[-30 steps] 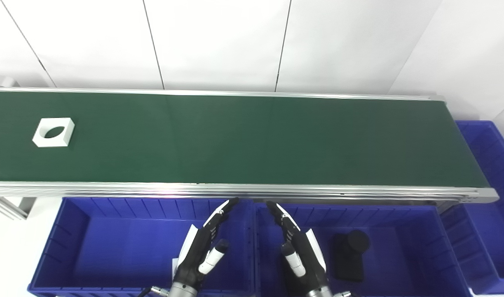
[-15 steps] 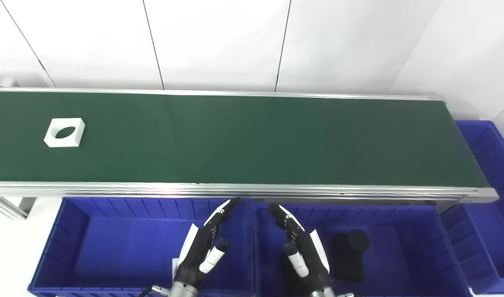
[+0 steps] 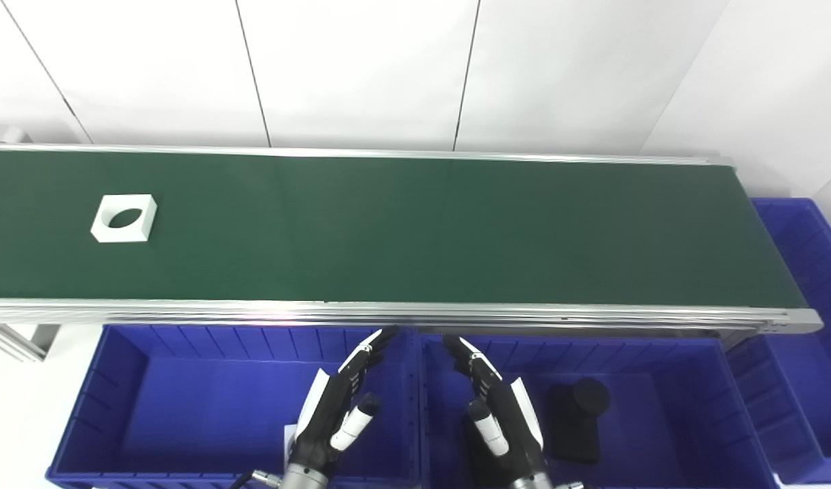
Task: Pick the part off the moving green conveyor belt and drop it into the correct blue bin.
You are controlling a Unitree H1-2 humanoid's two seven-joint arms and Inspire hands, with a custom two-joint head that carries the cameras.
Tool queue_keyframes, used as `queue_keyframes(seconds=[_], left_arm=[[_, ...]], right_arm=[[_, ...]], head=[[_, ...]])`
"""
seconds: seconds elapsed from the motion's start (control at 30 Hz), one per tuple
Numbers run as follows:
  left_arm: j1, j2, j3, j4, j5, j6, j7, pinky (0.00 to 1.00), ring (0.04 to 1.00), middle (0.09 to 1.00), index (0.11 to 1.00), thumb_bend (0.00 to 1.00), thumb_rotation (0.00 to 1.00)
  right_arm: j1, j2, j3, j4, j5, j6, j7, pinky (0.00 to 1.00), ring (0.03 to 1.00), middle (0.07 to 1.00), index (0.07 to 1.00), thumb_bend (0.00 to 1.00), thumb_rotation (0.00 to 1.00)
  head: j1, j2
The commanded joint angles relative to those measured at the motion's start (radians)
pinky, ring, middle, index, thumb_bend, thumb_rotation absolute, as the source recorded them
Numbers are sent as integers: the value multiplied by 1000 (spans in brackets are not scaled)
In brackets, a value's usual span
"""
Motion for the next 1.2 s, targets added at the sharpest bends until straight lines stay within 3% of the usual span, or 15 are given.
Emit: queue_keyframes(seconds=[0.0, 0.83, 1.17], left_arm=[[-10, 1, -7, -23, 18, -32, 10, 909, 927, 920, 875, 837, 1000], [-7, 0, -2, -24, 8, -32, 3, 906, 923, 912, 870, 841, 1000], [-19, -2, -9, 14, 17, -32, 12, 898, 920, 910, 864, 835, 1000]], right_arm=[[-8, 9, 1, -28, 0, -51, -4, 906, 921, 892, 870, 919, 989], [-9, 6, 6, -27, -2, -51, -1, 918, 931, 902, 878, 914, 989], [-20, 6, 12, 13, -13, -51, -24, 907, 923, 895, 876, 924, 990]], head=[[-1, 0], [-3, 0], [52, -62]])
